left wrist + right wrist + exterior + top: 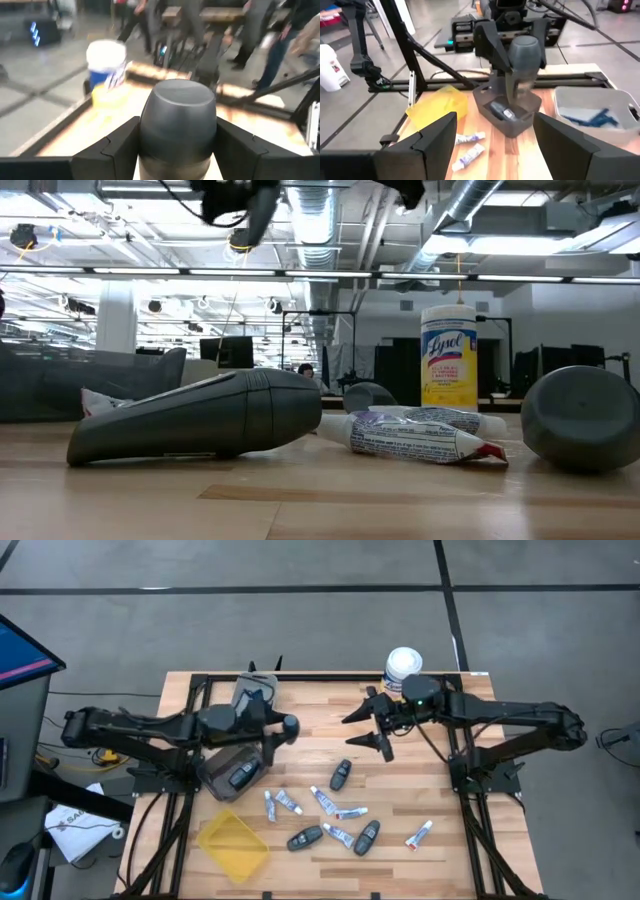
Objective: Pick & Place Travel size toiletries
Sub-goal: Put the deodorant into the black bin
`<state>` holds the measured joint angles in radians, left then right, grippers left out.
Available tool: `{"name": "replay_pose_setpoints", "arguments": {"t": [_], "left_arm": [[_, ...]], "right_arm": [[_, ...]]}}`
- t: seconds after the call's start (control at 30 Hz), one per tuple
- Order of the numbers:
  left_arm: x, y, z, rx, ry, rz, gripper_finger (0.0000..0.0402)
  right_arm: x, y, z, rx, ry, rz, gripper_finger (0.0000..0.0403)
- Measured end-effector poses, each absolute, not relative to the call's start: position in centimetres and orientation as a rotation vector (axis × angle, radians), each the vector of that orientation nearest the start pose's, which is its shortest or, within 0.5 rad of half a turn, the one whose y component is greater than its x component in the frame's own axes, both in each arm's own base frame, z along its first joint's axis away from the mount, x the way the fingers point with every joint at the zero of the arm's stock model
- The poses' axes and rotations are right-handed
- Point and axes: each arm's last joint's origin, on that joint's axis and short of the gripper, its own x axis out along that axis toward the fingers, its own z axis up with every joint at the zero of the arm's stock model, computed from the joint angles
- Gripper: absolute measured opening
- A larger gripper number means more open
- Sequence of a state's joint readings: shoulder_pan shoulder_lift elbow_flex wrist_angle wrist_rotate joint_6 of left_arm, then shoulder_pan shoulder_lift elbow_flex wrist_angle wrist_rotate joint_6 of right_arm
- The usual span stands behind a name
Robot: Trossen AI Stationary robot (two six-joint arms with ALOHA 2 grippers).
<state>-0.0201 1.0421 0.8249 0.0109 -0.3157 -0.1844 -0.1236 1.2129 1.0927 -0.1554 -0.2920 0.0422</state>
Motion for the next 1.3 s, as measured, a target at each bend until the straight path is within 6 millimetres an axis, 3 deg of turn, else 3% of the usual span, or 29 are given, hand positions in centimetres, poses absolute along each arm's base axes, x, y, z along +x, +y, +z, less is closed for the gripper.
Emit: {"name": "replay_pose_setpoints", "arguments": {"t": [0.37,0.7,1.0,1.3], "left_arm": [[18.1,0.4,28.1,-0.386,0.675,0.488,0.0207],[17.5,0.4,25.2,-0.511,0.957,0.664,0.0207],[18.7,0.8,22.4,-0.479,1.097,0.734,0.0208],[18.3,1.6,19.7,-0.508,1.185,0.812,0.0208]], "right_arm": [[25.2,-2.6,36.0,0.11,0.306,0.148,0.0256],[25.4,-2.6,35.7,0.113,0.323,0.145,0.0256],[25.4,-2.6,35.7,0.113,0.325,0.145,0.0256],[25.4,-2.6,35.7,0.111,0.326,0.145,0.0256]]}}
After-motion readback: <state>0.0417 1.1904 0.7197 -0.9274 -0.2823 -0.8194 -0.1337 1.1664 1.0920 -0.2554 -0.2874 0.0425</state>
